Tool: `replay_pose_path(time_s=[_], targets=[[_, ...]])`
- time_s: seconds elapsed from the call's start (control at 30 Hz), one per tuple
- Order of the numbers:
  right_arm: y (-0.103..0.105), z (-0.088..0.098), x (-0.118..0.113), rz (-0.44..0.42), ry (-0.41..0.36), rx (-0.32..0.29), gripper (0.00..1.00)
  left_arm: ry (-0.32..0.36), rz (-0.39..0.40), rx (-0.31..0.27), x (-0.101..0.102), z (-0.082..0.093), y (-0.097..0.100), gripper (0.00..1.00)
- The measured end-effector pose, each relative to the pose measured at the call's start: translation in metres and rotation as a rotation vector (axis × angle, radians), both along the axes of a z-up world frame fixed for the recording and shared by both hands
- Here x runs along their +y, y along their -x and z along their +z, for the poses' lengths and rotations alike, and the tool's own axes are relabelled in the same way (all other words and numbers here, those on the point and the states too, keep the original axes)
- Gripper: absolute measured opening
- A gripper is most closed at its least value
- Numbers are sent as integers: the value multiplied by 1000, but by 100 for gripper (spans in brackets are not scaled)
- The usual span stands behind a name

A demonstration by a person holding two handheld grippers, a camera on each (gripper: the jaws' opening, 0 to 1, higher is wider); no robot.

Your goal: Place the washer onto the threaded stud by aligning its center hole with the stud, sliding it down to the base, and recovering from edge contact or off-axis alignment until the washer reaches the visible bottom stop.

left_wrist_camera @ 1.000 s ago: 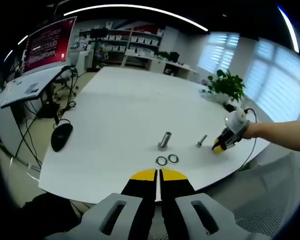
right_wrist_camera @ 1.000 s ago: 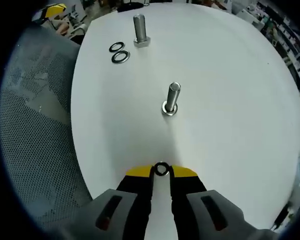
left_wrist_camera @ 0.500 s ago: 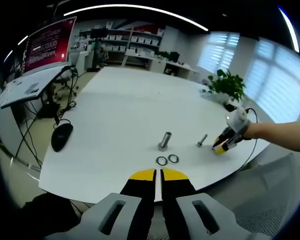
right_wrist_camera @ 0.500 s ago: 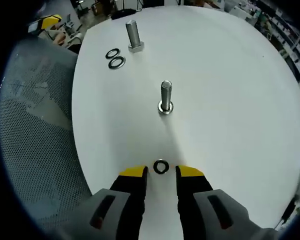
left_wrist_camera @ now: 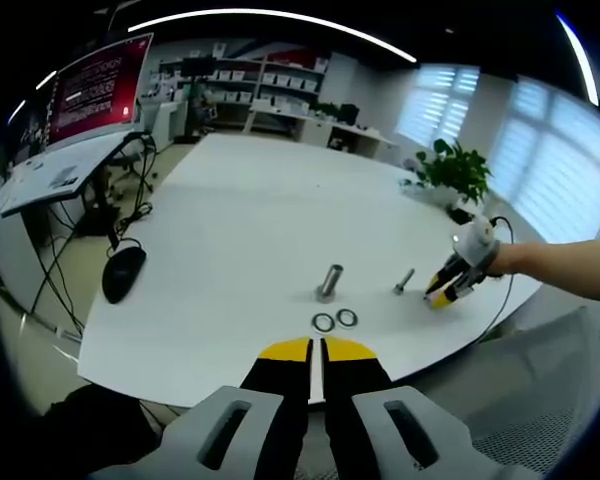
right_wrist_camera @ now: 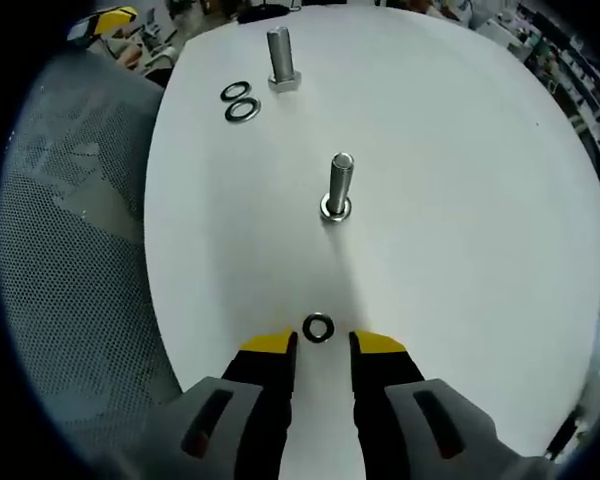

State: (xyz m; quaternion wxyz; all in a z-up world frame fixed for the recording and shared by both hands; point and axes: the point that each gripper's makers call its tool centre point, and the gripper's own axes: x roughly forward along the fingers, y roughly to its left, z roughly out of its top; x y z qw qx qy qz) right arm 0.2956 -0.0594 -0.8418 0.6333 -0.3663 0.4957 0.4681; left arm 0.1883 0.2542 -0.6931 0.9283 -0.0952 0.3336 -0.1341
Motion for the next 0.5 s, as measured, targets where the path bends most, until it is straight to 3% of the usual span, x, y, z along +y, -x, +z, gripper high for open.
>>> replay_pose_path(time_s=[0.5], targets=[[1,0,1,-24,22,-1,23,0,-5,-3,0,0,0,0]])
